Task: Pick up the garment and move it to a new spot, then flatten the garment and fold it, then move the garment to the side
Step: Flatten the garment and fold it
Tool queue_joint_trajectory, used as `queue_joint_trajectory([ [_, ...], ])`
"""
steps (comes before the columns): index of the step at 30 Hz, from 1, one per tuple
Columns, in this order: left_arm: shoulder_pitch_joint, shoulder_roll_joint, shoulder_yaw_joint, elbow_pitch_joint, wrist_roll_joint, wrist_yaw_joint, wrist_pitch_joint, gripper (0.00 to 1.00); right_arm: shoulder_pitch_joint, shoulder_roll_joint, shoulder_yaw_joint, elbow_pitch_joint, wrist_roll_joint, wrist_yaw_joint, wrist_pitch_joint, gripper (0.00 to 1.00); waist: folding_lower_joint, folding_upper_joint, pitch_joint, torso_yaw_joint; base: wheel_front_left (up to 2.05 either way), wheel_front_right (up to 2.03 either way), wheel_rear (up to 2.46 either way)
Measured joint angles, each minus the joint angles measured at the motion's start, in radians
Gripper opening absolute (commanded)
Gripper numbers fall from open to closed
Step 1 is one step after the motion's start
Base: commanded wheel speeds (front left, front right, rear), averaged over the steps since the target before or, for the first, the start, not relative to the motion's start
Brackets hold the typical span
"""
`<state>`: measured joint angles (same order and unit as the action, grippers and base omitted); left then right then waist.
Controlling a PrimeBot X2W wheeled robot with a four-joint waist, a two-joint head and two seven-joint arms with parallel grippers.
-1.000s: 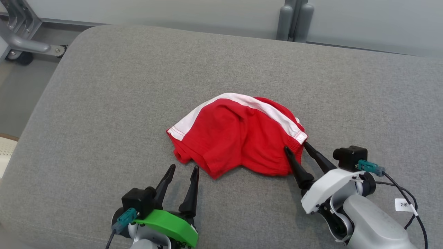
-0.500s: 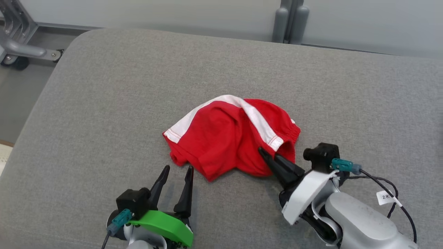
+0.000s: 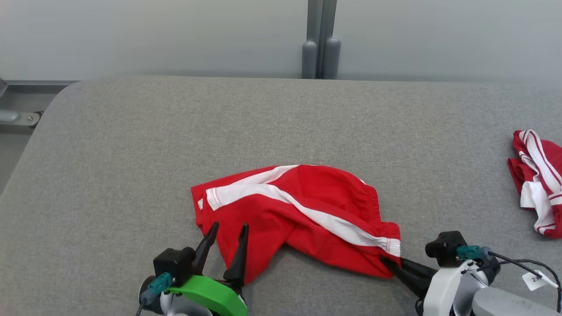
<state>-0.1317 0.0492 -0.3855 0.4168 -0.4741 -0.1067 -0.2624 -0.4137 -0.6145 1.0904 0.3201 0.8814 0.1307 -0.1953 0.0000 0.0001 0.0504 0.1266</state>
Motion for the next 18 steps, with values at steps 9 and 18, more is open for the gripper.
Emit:
queue_joint_trajectory([
  [9, 0.02, 0.0, 0.012, 0.058, 0.029, -0.001, 0.0, 1.0, 0.013, 0.06, -0.179, 0.248, -0.031, 0.001, -0.062, 1.0, 0.0, 0.0, -0.039, -0.04, 0.0, 0.0, 0.0],
  [18, 0.007, 0.0, 0.049, 0.109, 0.04, 0.061, 0.0, 1.0, 0.128, 0.209, -0.703, 0.268, -0.379, 0.0, -0.067, 1.0, 0.0001, 0.0, -0.047, -0.102, 0.0, 0.0, 0.0],
])
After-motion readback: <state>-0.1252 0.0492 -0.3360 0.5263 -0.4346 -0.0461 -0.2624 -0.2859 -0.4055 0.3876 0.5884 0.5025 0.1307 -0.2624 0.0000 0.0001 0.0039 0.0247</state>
